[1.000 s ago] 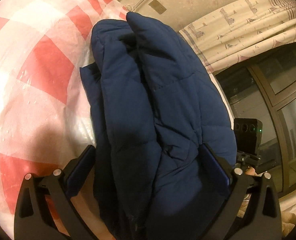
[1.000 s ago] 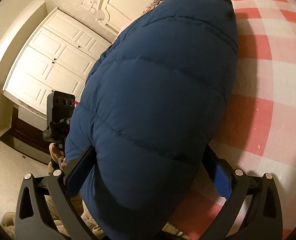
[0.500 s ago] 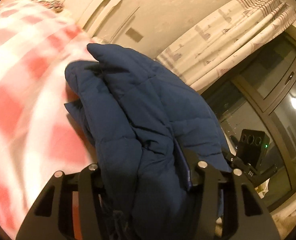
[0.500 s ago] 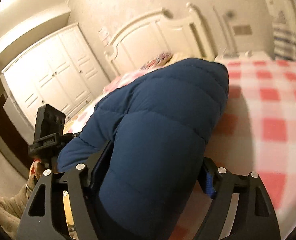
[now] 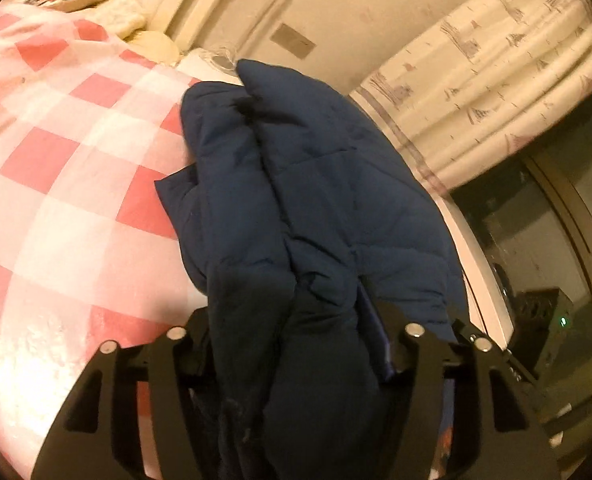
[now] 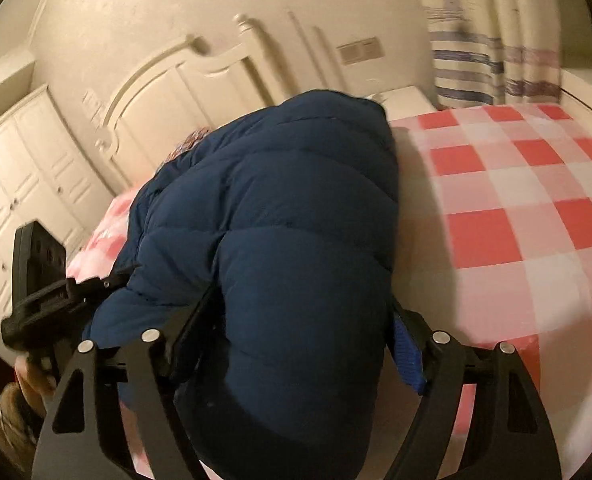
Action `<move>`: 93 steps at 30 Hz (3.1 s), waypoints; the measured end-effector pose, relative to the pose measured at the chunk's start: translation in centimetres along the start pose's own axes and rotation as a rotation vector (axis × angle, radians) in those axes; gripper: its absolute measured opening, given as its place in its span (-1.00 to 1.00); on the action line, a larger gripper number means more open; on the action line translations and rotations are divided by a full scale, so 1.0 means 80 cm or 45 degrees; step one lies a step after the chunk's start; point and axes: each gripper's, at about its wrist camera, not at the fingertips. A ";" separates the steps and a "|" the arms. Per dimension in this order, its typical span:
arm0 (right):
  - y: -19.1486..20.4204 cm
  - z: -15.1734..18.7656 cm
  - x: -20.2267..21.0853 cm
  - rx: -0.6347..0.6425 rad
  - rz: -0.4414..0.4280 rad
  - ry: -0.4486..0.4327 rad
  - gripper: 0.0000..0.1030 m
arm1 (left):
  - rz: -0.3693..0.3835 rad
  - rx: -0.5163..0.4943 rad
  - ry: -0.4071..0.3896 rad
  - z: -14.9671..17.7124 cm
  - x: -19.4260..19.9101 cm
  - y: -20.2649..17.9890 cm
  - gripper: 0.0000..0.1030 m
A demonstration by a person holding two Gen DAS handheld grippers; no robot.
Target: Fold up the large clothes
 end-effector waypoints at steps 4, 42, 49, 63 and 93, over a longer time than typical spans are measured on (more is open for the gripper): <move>0.008 0.011 0.007 -0.039 0.058 0.038 0.75 | -0.072 -0.051 0.031 -0.004 0.002 -0.001 0.37; 0.115 0.142 0.315 0.338 0.397 -0.655 0.90 | -0.614 -0.821 -0.595 0.173 0.221 -0.296 0.96; 0.127 0.145 0.311 0.371 0.387 -0.645 0.90 | -0.613 -0.802 -0.563 0.178 0.212 -0.284 0.96; 0.130 0.145 0.304 0.381 0.382 -0.616 0.90 | -0.610 -0.771 -0.554 0.180 0.214 -0.278 0.96; 0.124 0.146 0.297 0.352 0.397 -0.592 0.90 | -0.619 -0.755 -0.531 0.185 0.211 -0.267 0.96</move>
Point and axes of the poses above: each gripper's, at about its wrist camera, not at the fingertips, and x roughly against the way its jaws point, y to its left, z to its underside, and after that the axes turned 13 degrees about z, right-handed
